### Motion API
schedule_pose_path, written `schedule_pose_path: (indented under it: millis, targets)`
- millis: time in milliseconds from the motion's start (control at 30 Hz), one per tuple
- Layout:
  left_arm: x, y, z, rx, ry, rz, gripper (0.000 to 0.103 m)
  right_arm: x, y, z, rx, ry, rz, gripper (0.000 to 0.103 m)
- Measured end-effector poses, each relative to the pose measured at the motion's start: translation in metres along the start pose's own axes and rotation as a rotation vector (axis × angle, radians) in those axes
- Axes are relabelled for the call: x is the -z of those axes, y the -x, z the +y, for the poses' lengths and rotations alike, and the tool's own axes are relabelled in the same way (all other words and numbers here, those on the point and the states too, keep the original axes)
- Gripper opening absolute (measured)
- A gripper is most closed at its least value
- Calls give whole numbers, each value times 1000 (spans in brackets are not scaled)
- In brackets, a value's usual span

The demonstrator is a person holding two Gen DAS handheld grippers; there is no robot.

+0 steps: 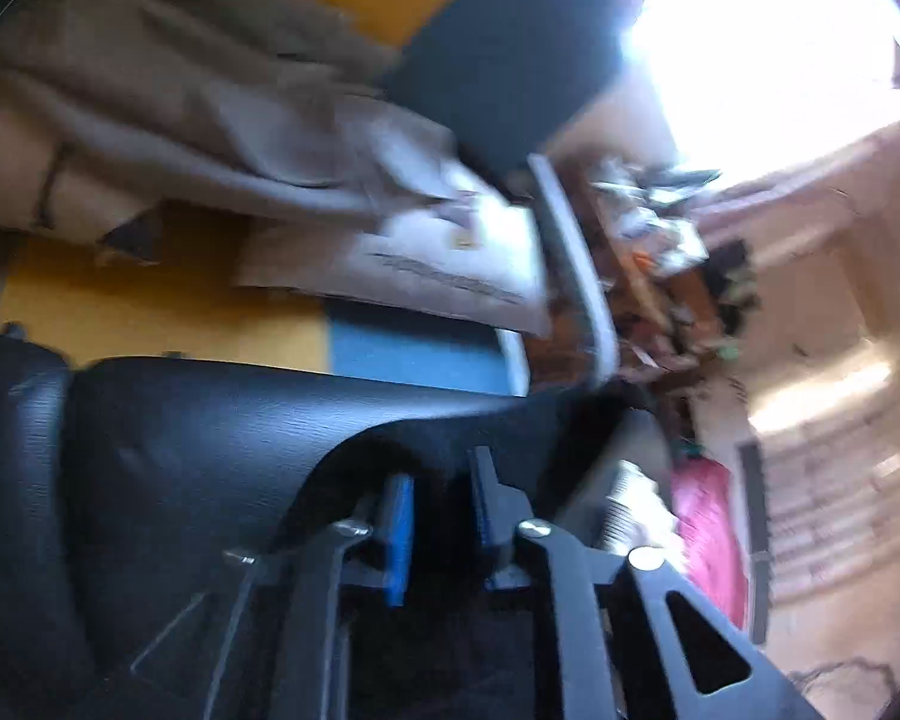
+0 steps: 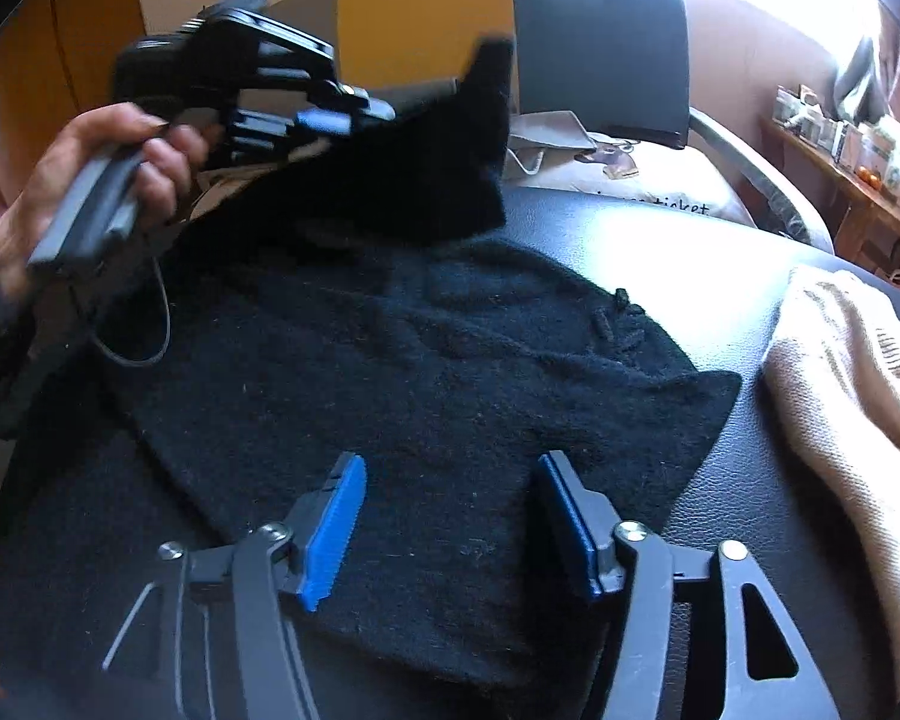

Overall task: Fold clothes
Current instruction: 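Grasp the black sweater cuff with the right gripper while the left gripper pinches the body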

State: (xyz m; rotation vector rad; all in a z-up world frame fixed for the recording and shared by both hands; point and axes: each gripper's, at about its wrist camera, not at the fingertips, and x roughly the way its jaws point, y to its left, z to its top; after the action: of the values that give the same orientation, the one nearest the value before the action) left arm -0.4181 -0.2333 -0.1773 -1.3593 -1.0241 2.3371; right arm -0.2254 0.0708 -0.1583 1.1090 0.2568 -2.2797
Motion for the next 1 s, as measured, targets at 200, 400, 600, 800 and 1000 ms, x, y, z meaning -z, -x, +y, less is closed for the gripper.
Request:
schedule_pose_path:
  millis: [200,400,600,800,1000]
  targets:
    - [5,62,40,6,29,-87,21,3,0,6,13,6,-1,68]
    - [80,150,85,-153,-48,-195,22,-5,5,18,18,7,0,60]
    - [157,194,128,-300,-79,-195,23,-36,4,94,-142,112,-2,58]
    - [171,205,161,-312,-20,-197,23,-73,-34,185,-197,198,62,68]
    - [172,201,165,-311,-31,-195,23,-88,-69,241,-167,293,78,68]
